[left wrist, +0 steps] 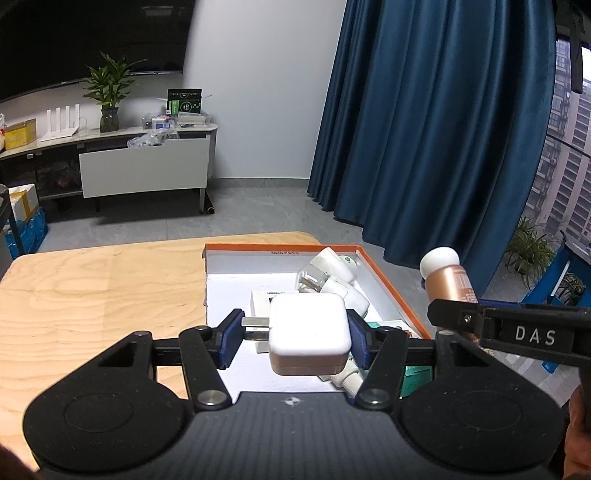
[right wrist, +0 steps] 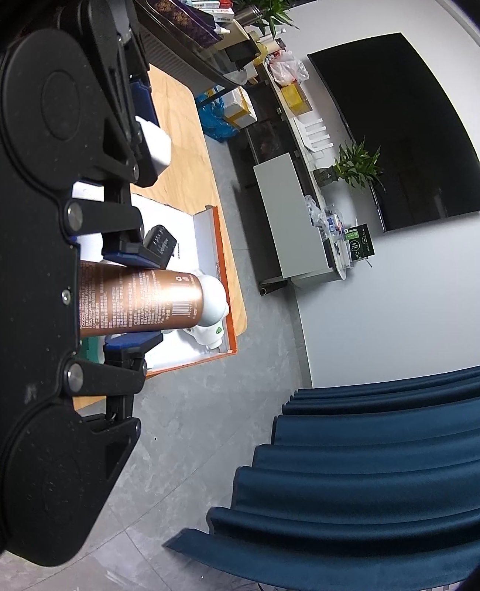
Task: Organize rigid objects
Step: 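Carry the white charger with left tool while right tool carries the brown tube over the box, then lower the white charger with left tool while right tool lowers the tube into the box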
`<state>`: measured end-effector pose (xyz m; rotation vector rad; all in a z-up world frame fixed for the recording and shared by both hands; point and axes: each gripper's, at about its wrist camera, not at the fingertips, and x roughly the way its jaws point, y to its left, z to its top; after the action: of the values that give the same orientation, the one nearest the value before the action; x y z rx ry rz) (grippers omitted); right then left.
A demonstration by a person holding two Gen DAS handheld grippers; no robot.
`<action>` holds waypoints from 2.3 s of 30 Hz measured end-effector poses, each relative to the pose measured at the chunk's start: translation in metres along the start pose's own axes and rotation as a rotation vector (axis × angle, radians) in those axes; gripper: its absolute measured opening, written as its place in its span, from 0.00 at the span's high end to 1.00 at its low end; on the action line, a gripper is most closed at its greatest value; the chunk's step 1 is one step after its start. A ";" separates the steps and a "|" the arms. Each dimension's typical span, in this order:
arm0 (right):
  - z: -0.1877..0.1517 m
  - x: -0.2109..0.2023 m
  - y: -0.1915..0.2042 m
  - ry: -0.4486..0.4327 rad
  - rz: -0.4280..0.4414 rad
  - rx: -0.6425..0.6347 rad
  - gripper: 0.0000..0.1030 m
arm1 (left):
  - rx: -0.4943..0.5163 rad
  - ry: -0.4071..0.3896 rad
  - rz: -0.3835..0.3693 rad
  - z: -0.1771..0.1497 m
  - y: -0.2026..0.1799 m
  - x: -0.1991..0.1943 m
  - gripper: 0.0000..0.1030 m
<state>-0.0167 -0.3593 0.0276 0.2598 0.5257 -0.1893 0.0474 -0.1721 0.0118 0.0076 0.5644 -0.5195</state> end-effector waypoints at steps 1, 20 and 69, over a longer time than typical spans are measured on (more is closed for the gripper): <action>0.001 0.002 -0.001 0.002 -0.002 -0.001 0.56 | -0.003 0.003 -0.002 0.000 0.000 0.001 0.43; 0.011 0.024 -0.001 0.018 0.001 -0.019 0.56 | 0.010 0.030 -0.017 0.002 -0.008 0.018 0.43; 0.016 0.022 -0.027 -0.003 -0.001 0.023 0.30 | -0.001 0.136 -0.032 -0.007 -0.023 0.064 0.31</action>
<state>0.0030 -0.3924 0.0238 0.2822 0.5211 -0.1964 0.0791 -0.2211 -0.0239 0.0332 0.6989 -0.5524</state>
